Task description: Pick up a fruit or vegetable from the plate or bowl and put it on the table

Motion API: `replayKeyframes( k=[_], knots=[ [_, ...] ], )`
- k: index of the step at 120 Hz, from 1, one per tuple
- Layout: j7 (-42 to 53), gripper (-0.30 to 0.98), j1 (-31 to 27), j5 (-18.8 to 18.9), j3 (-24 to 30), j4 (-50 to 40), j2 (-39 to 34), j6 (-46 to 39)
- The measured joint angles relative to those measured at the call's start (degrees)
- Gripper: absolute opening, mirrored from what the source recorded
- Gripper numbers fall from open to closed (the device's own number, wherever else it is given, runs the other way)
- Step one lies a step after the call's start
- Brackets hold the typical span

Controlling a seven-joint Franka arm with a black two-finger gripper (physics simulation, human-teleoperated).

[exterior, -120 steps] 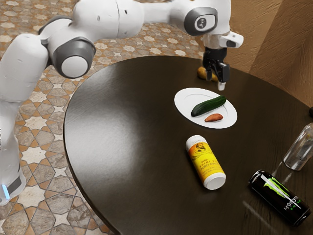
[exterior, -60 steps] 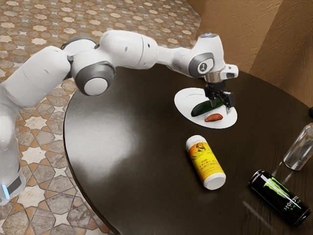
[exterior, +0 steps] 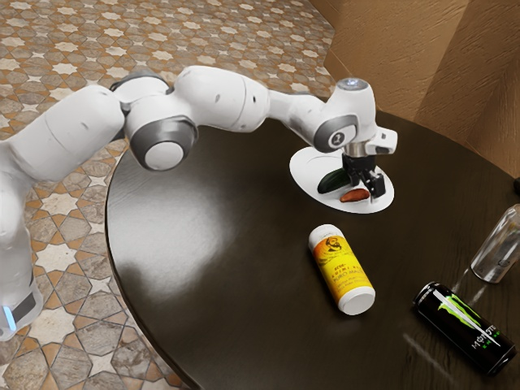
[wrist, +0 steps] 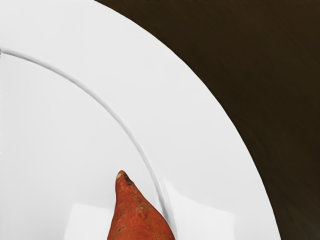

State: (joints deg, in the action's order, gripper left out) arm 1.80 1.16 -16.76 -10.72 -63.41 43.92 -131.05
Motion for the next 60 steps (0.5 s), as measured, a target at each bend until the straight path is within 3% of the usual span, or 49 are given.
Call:
replayKeyframes(
  k=[60],
  knots=[
    [1.34, 0.55, 0.72, 0.35, -0.35, -3.01, -2.0, -0.91]
  ],
)
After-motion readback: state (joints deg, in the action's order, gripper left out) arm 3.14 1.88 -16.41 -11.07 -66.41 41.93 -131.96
